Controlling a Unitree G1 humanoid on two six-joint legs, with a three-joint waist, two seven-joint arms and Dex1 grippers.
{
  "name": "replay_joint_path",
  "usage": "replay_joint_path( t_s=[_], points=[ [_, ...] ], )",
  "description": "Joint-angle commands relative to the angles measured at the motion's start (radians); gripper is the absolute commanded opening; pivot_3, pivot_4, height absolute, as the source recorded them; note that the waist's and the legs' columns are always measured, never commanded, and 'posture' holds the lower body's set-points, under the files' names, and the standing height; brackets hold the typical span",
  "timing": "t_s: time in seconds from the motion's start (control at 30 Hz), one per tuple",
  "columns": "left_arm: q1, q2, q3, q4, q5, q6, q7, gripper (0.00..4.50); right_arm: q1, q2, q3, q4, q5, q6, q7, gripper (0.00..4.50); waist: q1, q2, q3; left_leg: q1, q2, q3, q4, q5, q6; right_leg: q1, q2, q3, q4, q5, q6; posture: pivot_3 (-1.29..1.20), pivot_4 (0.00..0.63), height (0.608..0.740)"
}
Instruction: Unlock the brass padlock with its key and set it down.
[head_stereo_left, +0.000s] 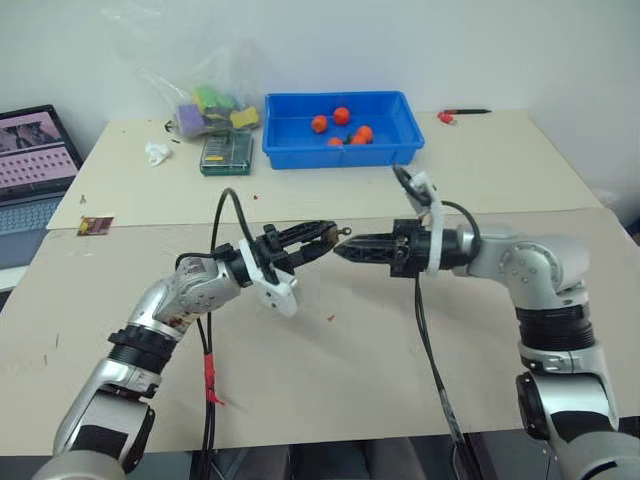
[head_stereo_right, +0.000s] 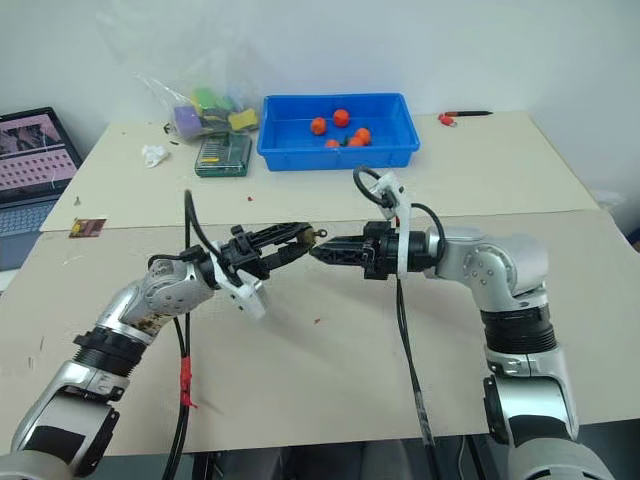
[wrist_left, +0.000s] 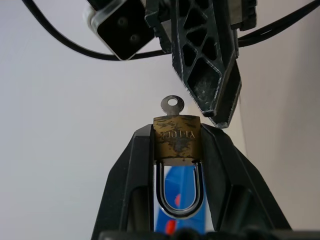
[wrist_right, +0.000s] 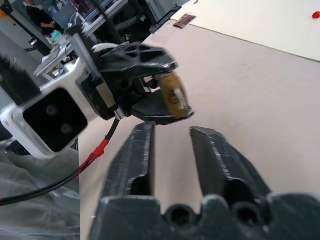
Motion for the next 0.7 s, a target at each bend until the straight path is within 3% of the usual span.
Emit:
replay_joint_path(
  t_s=[0.03,0.7],
  points=[
    [0.016,0.000,-0.001,-0.080,-0.151,0.082,-0.107,0.81,-0.017,-0.044,-0.006,-0.041,-0.031,-0.073,0.043,2.50,-0.002,0.000,0.000,0.000,0.000,0.000,0.000,0.000,0.000,0.000,0.000,0.000,0.000,0.000,0.000,0.00,0.150,0.740],
    [-0.026,-0.060,0.016,-0.053,-0.099,0.044,-0.154,0.81,-0.028,-0.061,-0.017,-0.005,-0.042,-0.087,0.072,2.50,0.007,0.000,0.000,0.000,0.000,0.001,0.000,0.000,0.000,0.001,0.000,0.000,-0.002,0.000,0.000,0.00,0.150,0.740]
  ],
)
